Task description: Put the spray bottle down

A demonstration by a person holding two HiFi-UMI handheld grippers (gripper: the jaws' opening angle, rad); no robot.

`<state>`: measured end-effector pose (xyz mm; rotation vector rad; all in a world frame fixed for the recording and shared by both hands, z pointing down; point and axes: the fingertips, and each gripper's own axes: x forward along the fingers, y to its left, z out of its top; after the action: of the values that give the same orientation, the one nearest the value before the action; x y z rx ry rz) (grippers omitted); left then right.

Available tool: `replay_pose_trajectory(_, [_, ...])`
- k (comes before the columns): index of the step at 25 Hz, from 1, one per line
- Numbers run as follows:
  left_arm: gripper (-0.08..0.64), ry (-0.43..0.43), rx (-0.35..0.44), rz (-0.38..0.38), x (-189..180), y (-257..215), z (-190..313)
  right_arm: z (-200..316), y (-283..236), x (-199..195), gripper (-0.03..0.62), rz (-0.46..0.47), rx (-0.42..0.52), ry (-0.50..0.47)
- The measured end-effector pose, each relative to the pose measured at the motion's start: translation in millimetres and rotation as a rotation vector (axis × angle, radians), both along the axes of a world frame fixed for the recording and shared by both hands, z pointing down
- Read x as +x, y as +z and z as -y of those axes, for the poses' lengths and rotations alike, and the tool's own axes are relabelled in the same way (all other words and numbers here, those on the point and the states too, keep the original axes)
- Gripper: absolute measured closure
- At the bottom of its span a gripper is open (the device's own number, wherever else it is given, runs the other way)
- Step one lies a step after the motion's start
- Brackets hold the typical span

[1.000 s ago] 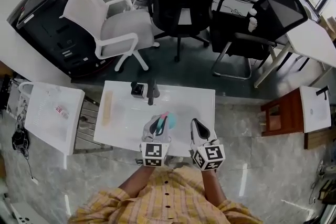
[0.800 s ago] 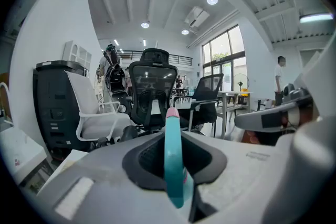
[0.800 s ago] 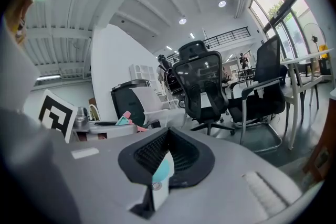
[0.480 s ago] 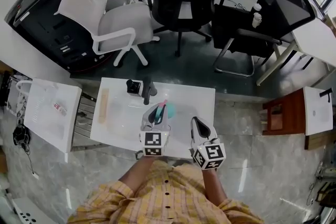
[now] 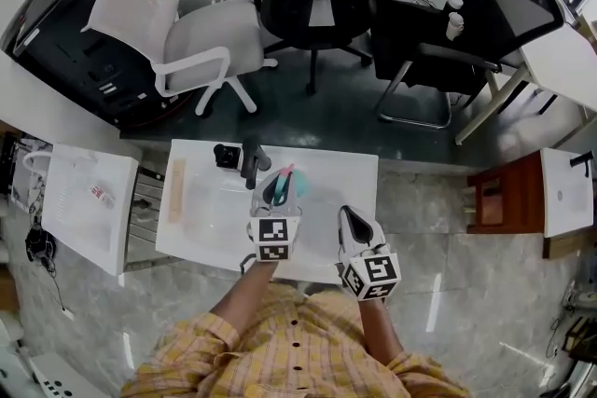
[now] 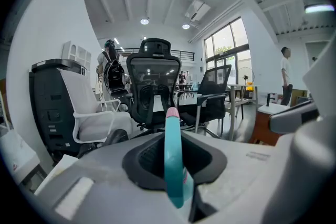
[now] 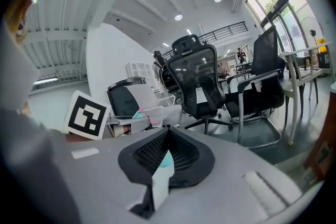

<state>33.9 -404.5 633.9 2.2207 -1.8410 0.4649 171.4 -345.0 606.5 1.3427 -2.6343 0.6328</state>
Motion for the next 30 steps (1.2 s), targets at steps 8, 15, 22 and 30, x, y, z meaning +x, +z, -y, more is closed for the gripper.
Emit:
replay_pose_trajectory(8, [0.5,-0.023,-0.023,0.006,-0.9,14.9,25.4,5.4,10.2,8.9,0.594,-0.001,-0.027,0.007])
replay_pose_trajectory(15, [0.5,-0.032,-0.037,0.016,-2.1,24.6,42.7,9.2,14.6,12.8,0.594,0.001,-0.034,0.013])
replay_pose_trajectory(22, [0.5,-0.042,-0.054,0.018,-3.0,31.5,55.7,12.1,14.9,16.2,0.594,0.003,-0.037,0.021])
replay_pose_trajectory(30, [0.497,-0.03,-0.066,0.032,-0.6,34.9,68.8,11.6,15.5,16.4,0.594,-0.001,-0.036,0.024])
